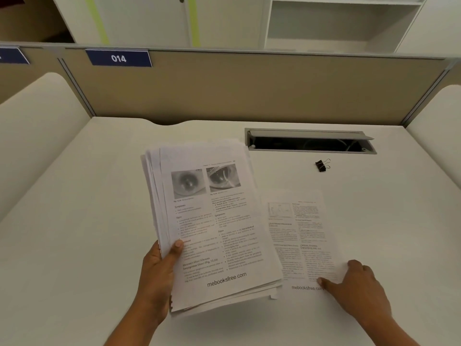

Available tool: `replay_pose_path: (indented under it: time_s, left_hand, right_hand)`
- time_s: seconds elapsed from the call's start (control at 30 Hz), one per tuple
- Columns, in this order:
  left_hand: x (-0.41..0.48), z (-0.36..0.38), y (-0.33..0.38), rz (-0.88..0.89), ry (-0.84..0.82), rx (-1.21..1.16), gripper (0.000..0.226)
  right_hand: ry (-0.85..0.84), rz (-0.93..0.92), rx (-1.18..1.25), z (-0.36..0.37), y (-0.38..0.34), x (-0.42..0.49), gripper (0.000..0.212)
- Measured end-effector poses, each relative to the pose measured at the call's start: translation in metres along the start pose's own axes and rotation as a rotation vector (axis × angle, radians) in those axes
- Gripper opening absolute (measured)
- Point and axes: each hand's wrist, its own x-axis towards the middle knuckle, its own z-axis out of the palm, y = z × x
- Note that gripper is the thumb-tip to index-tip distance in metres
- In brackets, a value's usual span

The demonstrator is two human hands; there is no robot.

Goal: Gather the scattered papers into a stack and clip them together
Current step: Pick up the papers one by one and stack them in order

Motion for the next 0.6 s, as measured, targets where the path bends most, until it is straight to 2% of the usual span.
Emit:
replay_pose_path:
  time_s: [0.17, 0.3, 0.43, 0.6]
  left_hand:
    - [0.0001, -0.0008, -0.0039, -0.011, 0.006, 0.014, 0.019]
    - [0.0001, 0.0007, -0.0045, -0.015, 0.009, 0.023, 0.018]
    - [-0.0005, -0.0003, -0.0042, -0.017, 0.016, 0.024, 0.016]
    - [-0.0012, -0.0049, -0.002, -0.027, 0.025, 0.014, 0.017]
  right_hand:
    - [-0.042, 0.018, 0.164, 0.0011, 0.0026, 0.0069, 0.088]
    - [-0.064, 0.044, 0.218, -0.0005, 0.0015, 0.0079, 0.052]
    - [-0.058, 0.063, 0.301, 0.0002, 0.0014, 0.0069, 0.042]
    - [-0.029, 0.065, 0.479, 0.0018, 0.002, 0.0063, 0.02]
